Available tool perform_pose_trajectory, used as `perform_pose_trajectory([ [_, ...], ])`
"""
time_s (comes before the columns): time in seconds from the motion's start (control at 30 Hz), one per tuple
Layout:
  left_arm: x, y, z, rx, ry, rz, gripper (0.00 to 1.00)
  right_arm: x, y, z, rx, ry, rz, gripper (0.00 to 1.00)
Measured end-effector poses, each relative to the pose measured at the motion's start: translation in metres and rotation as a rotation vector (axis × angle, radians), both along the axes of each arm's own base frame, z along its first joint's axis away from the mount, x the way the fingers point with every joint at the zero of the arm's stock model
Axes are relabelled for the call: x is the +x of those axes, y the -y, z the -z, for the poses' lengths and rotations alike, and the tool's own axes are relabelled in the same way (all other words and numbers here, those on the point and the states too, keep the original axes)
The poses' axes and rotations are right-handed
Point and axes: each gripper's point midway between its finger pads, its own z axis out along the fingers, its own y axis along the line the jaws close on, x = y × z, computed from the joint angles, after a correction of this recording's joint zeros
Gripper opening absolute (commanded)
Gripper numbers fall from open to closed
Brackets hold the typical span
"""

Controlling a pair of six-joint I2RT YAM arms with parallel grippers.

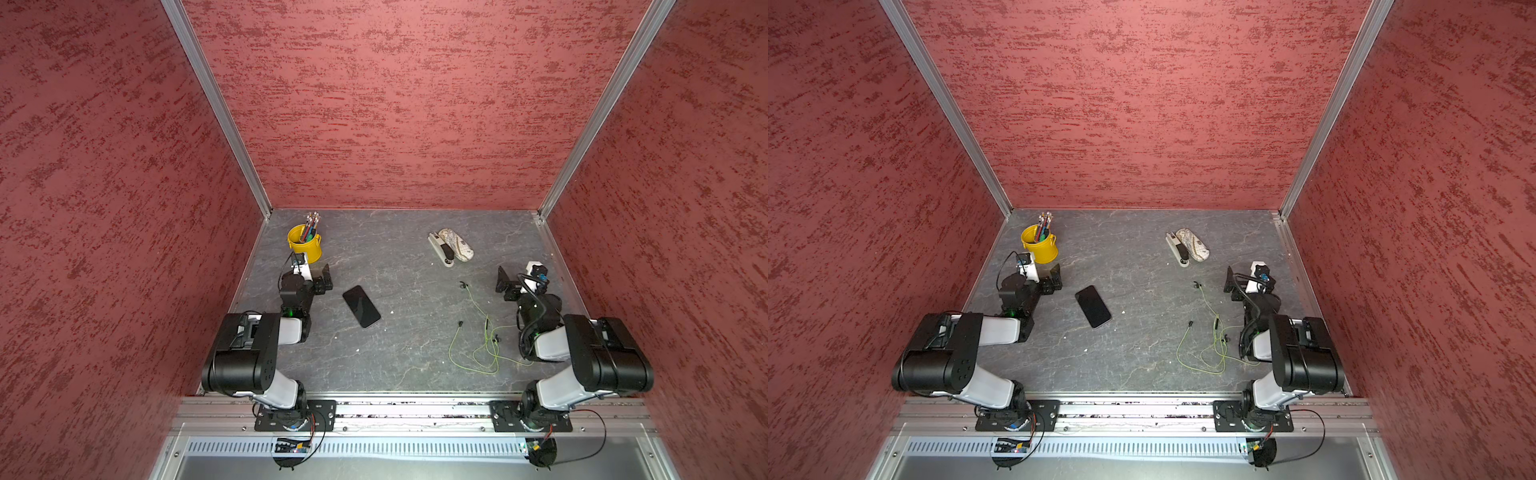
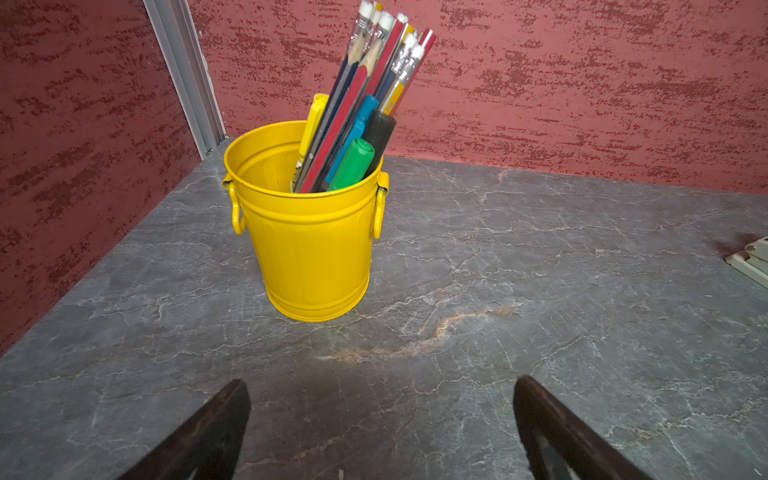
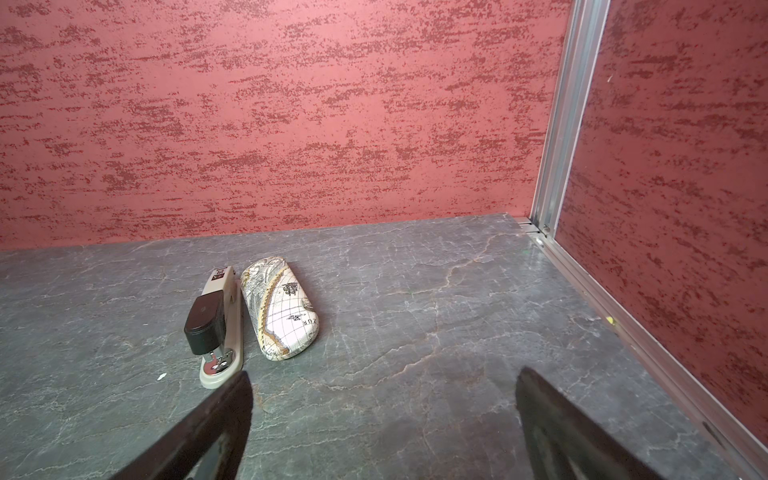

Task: Plug wired earphones into phones
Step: Pick up the wired earphone from the center of the board.

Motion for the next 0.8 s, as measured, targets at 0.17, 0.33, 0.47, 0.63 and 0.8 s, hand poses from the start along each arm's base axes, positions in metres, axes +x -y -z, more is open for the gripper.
perform_pose_trajectory([
  [0.17,0.0,0.0,0.0,0.0,0.0,0.0,0.99,0.0,0.0,0.0,0.0,0.0,-0.001,0.99],
  [0.33,0.0,0.0,0.0,0.0,0.0,0.0,1.0,-0.001,0.0,-0.001,0.0,0.008,0.001,0.99],
  [0.47,-0.003,0.003,-0.003,0.015,-0.017,-0.002,1.0,-0.021,0.005,-0.015,0.008,0.05,0.041,0.99],
  [0.63,-0.018,0.029,-0.075,-0.035,0.081,0.032,0.99,-0.043,0.029,-0.094,0.203,0.233,0.178,0.99],
  [0.8,-0.049,0.013,-0.147,-0.396,0.206,-0.039,1.0,-0.052,0.046,-0.159,0.431,0.249,0.259,0.99],
])
